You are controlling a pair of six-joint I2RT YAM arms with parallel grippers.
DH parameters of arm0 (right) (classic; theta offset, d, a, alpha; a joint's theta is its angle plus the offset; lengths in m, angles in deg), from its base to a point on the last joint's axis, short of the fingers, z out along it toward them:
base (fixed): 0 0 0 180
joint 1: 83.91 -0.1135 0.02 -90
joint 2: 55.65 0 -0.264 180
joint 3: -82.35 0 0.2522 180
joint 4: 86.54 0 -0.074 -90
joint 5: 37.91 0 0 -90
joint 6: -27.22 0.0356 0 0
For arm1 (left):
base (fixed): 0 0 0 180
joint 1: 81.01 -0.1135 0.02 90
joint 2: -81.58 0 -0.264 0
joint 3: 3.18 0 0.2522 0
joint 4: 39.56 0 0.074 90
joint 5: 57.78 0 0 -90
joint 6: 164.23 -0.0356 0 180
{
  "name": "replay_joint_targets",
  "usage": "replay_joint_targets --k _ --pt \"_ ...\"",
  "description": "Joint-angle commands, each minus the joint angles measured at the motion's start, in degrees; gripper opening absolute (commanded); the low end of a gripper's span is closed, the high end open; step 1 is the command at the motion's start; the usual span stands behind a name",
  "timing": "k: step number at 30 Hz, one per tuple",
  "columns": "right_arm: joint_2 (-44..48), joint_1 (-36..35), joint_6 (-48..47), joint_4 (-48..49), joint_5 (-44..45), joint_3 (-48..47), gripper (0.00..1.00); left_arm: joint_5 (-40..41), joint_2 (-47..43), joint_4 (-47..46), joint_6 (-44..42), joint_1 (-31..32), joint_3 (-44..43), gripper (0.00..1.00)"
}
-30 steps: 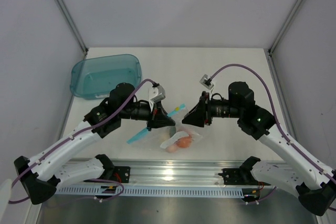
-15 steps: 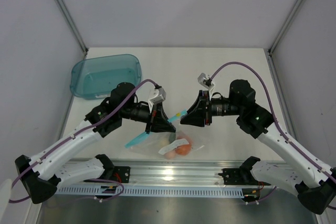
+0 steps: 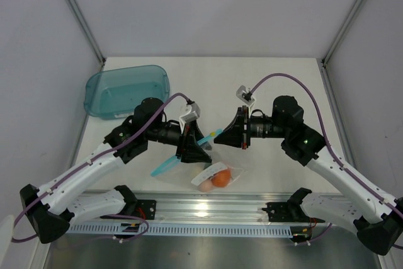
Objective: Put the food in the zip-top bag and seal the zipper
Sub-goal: Zip the zipper food storage bag at the center of the board.
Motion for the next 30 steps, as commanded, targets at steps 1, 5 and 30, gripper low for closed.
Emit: replay_joint_targets --k 1,5,30 --pt "2.04 -1.04 1.09 1.75 6.79 0.56 0.0 0.81 -1.09 -5.42 1.79 -0.87 -0.33 0.58" --pt "4.23 -1.83 3.11 3.58 9.87 3.2 0.0 2.04 -2.58 -12.54 5.56 -1.58 1.6 0.61" --pt "6.17 -4.91 8.73 10.25 13.82 7.51 0.0 5.21 -2.58 -23.54 7.25 -1.67 6.61 0.01"
